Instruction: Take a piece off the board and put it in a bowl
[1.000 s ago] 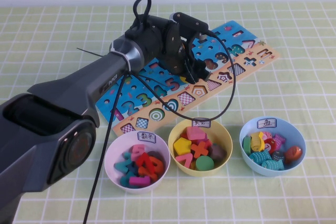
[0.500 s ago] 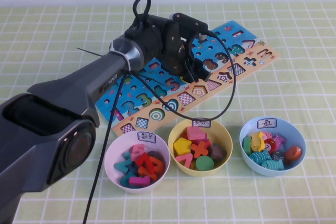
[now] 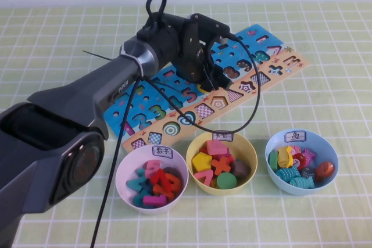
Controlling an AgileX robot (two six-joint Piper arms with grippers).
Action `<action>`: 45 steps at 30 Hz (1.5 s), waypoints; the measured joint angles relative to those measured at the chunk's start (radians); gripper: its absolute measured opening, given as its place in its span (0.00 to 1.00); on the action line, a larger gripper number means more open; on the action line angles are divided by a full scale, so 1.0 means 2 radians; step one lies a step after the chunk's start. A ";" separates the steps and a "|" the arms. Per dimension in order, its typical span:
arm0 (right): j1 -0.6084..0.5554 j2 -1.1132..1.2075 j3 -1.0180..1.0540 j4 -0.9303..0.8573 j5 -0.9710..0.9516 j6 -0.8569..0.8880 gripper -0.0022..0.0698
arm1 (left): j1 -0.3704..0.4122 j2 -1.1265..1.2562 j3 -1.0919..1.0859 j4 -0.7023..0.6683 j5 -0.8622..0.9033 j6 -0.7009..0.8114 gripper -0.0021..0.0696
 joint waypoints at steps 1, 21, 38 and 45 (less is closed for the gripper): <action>0.000 0.000 0.000 0.000 0.000 0.000 0.01 | 0.000 -0.001 0.000 0.000 0.001 0.000 0.45; 0.000 0.000 0.000 0.000 0.000 0.000 0.01 | -0.008 -0.041 0.000 0.023 0.021 -0.010 0.45; 0.000 0.000 0.000 0.000 0.000 0.000 0.01 | -0.031 -0.085 0.012 0.051 0.085 -0.013 0.45; 0.000 0.000 0.000 0.000 0.000 0.000 0.01 | -0.033 -0.167 0.158 0.052 0.047 -0.012 0.45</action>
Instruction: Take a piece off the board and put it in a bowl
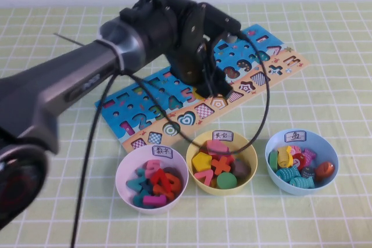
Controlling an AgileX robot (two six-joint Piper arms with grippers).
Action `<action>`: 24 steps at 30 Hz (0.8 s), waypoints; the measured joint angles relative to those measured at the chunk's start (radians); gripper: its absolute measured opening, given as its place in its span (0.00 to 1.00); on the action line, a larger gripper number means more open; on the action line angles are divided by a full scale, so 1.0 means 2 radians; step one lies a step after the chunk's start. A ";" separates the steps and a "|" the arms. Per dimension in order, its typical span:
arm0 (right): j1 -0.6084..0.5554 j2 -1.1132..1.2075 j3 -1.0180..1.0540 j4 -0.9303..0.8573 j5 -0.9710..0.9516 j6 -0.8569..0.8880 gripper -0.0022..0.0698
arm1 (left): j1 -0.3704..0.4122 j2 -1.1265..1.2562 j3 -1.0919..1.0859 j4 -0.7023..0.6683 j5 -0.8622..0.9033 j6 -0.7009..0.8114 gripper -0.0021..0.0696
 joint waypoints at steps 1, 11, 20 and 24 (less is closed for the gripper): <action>0.000 0.000 0.000 0.000 0.000 0.000 0.01 | 0.000 -0.015 0.026 0.000 -0.011 0.000 0.45; 0.000 0.000 0.000 0.000 0.000 0.000 0.01 | -0.003 -0.252 0.317 -0.029 -0.117 -0.009 0.45; 0.000 0.000 0.000 0.000 0.000 0.000 0.01 | 0.010 -0.290 0.457 -0.070 -0.175 -0.013 0.45; 0.000 0.000 0.000 0.000 0.000 0.000 0.01 | 0.013 -0.279 0.459 -0.069 -0.200 -0.013 0.52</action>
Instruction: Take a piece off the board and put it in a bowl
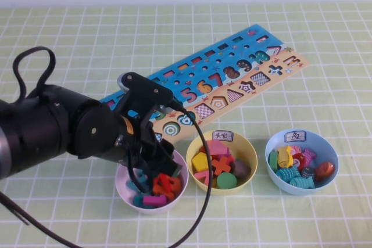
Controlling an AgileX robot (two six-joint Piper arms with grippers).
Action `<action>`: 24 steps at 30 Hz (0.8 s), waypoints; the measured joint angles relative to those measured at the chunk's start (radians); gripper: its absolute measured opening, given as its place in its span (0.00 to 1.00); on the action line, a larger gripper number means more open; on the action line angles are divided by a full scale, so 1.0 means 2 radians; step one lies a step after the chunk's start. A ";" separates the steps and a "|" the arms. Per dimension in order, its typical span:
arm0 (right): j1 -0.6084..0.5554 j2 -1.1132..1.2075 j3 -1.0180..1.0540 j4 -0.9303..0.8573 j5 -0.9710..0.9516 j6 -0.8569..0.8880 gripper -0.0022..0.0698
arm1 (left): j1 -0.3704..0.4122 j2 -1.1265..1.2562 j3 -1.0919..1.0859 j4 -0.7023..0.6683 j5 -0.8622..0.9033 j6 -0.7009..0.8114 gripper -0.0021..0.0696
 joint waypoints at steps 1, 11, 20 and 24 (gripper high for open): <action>0.000 0.000 0.000 0.000 0.000 0.000 0.01 | 0.000 0.001 0.000 0.000 -0.005 0.000 0.56; 0.000 0.000 0.000 0.000 0.000 0.000 0.01 | 0.000 -0.024 0.002 -0.001 -0.047 -0.002 0.78; 0.000 0.000 0.000 0.000 0.000 0.000 0.01 | 0.000 -0.151 0.020 0.032 -0.128 -0.001 0.09; 0.000 0.000 0.000 0.000 0.000 0.000 0.01 | 0.000 -0.211 0.053 0.040 -0.169 -0.001 0.04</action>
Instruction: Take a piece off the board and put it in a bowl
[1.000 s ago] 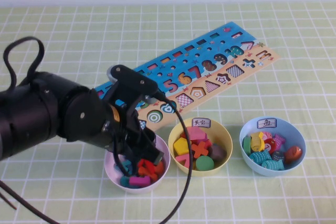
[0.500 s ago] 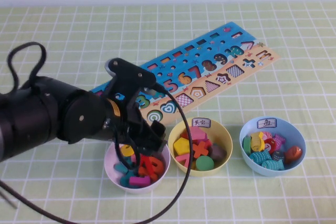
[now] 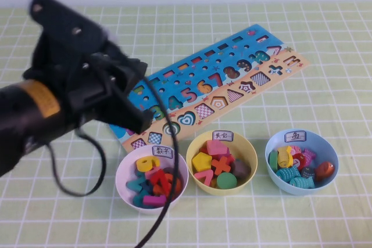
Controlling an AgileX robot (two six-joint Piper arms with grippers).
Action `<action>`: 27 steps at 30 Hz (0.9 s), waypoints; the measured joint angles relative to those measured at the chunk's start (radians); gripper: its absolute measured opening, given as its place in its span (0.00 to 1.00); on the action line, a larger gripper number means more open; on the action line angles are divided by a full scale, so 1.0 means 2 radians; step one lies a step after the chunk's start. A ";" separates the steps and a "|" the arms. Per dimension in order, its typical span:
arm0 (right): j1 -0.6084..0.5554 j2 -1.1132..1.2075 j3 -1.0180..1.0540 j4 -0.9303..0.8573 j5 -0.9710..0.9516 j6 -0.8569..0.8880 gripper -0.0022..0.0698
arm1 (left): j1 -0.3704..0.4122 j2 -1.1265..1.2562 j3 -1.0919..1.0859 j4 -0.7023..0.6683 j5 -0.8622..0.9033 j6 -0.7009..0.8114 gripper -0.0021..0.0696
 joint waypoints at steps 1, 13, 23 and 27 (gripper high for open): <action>0.000 0.000 0.000 0.000 0.000 0.000 0.01 | 0.000 -0.015 0.014 0.001 -0.016 0.000 0.04; 0.000 0.000 0.000 0.000 0.000 0.000 0.01 | 0.000 -0.097 0.164 -0.011 -0.129 -0.026 0.03; 0.000 0.000 0.000 0.000 0.000 0.000 0.01 | 0.000 -0.103 0.169 -0.020 -0.169 -0.038 0.03; 0.000 0.000 0.000 0.000 0.000 0.000 0.01 | 0.000 -0.130 0.170 -0.021 -0.149 -0.037 0.03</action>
